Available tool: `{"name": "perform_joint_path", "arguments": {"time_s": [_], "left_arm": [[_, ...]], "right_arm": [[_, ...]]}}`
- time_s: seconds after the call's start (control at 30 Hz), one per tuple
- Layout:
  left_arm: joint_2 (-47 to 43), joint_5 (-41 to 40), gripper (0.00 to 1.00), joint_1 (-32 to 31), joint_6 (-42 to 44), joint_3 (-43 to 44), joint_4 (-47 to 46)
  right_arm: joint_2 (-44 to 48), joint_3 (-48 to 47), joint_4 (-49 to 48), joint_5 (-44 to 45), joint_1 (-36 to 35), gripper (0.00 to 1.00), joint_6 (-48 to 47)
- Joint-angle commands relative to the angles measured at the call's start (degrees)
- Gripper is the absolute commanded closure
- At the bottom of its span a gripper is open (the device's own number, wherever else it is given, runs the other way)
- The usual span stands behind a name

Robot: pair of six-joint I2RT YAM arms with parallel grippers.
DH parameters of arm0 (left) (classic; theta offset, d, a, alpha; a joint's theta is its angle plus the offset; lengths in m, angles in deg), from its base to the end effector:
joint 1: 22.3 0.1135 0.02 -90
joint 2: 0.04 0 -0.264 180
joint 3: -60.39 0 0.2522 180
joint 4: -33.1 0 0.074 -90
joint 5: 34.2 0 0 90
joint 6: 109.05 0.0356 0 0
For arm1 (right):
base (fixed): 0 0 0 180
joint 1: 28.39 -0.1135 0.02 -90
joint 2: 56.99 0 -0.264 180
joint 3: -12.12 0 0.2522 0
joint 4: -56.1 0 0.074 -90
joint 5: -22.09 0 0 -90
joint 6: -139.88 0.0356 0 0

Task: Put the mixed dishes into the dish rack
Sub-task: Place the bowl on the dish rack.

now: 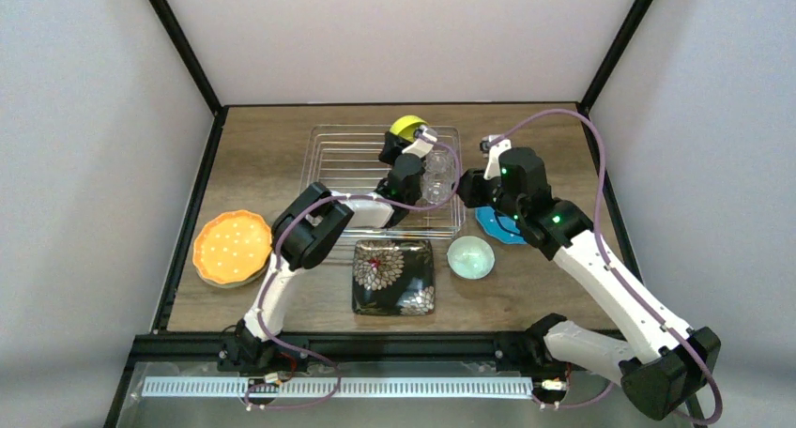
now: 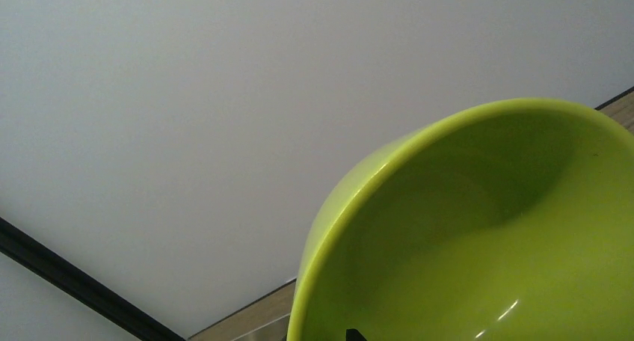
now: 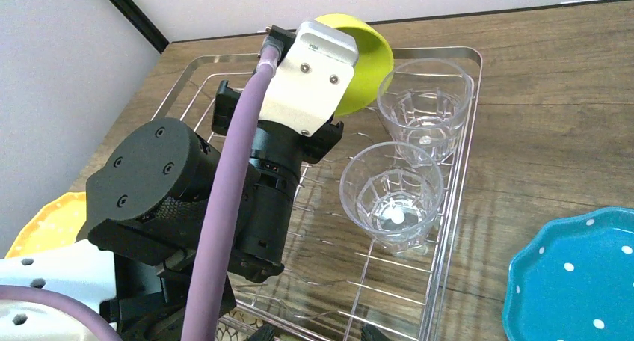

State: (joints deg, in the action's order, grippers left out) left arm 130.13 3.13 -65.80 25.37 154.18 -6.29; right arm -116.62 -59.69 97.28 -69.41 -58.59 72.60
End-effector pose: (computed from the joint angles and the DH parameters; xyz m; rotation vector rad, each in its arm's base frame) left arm 0.3740 -0.3159 0.1707 0.4469 1.5177 0.7062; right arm 0.1974 0.1159 0.3414 -0.1554 2.1253 0.5843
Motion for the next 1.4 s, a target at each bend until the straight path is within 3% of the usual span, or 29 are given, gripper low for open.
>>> {"name": "perform_joint_path", "arguments": {"time_s": [0.0, 1.37], "left_arm": [[0.81, -0.64, 0.65, -1.25, -1.88, 1.12, 7.62], [-2.89, -7.12, 0.60, -1.85, -7.67, 1.27, 5.64]], "right_arm": [[0.59, 1.44, -1.05, -2.83, -0.74, 0.32, 0.21], [1.48, 1.79, -1.31, -3.78, -0.73, 0.31, 0.22]]}}
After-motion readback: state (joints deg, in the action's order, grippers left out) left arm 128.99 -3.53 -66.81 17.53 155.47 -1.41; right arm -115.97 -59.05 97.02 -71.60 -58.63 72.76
